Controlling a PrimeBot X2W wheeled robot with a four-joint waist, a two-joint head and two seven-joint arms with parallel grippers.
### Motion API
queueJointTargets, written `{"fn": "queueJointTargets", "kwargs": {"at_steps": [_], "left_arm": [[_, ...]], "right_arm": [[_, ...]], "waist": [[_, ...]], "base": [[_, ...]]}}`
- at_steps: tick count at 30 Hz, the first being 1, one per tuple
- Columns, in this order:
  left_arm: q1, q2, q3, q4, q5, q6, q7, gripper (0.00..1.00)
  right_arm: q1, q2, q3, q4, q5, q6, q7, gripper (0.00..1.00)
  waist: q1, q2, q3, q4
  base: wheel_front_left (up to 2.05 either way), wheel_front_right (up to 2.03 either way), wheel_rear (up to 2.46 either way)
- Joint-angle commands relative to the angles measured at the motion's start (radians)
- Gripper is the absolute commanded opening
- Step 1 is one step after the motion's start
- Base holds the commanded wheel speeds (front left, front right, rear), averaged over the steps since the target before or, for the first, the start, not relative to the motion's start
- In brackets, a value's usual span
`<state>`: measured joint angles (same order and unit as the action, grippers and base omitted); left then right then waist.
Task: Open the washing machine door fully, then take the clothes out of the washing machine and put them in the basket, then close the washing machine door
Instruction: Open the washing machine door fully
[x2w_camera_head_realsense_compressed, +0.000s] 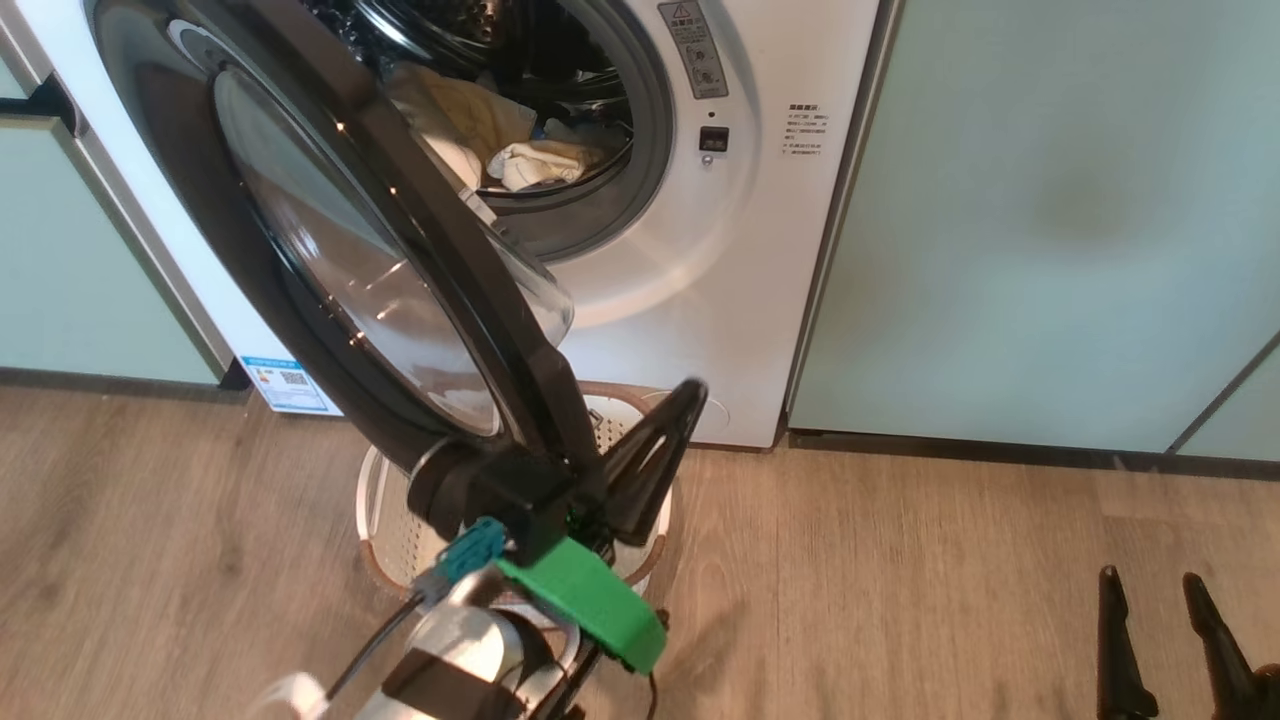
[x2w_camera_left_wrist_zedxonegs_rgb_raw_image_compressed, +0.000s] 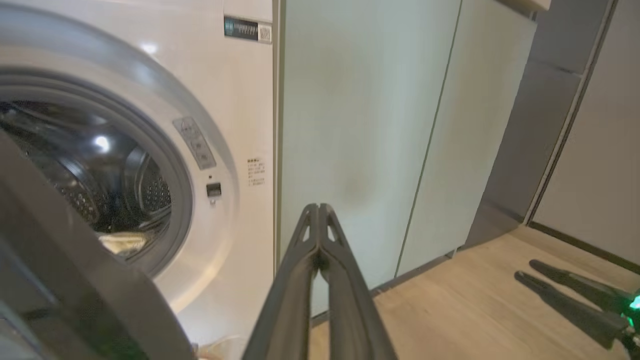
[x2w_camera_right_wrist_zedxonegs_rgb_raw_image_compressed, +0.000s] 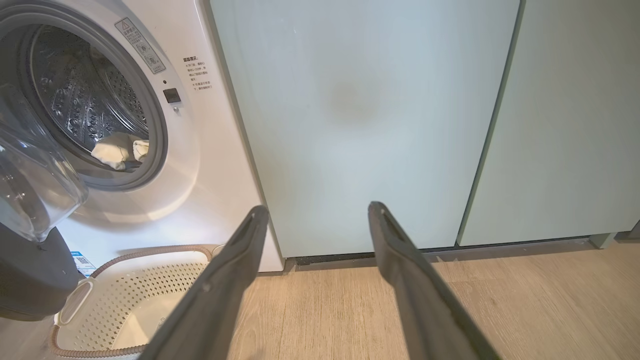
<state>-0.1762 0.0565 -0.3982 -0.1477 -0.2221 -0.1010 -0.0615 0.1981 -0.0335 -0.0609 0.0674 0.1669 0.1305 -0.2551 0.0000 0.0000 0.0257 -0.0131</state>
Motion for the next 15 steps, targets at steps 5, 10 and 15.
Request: {"fn": "queueJointTargets", "kwargs": {"at_steps": [5,10,15], "left_arm": [[-0.045,-0.001,0.026,0.078,-0.015,0.030,0.045,0.00],[-0.061,0.001,0.038,0.148,-0.011,0.052,0.045,0.00],[-0.069,0.006,0.051,0.203,-0.008,0.073,0.043,0.00]], "right_arm": [[-0.037,-0.017,0.029,-0.024,0.000,0.000,-0.007,1.00],[-0.036,-0.017,0.031,-0.023,-0.002,0.000,-0.007,1.00],[-0.030,-0.017,0.029,-0.022,-0.001,0.000,-0.007,1.00]], "waist": [[0.0000,0.0000,-0.003,-0.010],[0.0000,0.0000,-0.003,-0.018],[0.0000,0.0000,-0.004,-0.023]], "base": [[0.00,0.00,0.00],[0.00,0.00,0.00],[0.00,0.00,0.00]]}}
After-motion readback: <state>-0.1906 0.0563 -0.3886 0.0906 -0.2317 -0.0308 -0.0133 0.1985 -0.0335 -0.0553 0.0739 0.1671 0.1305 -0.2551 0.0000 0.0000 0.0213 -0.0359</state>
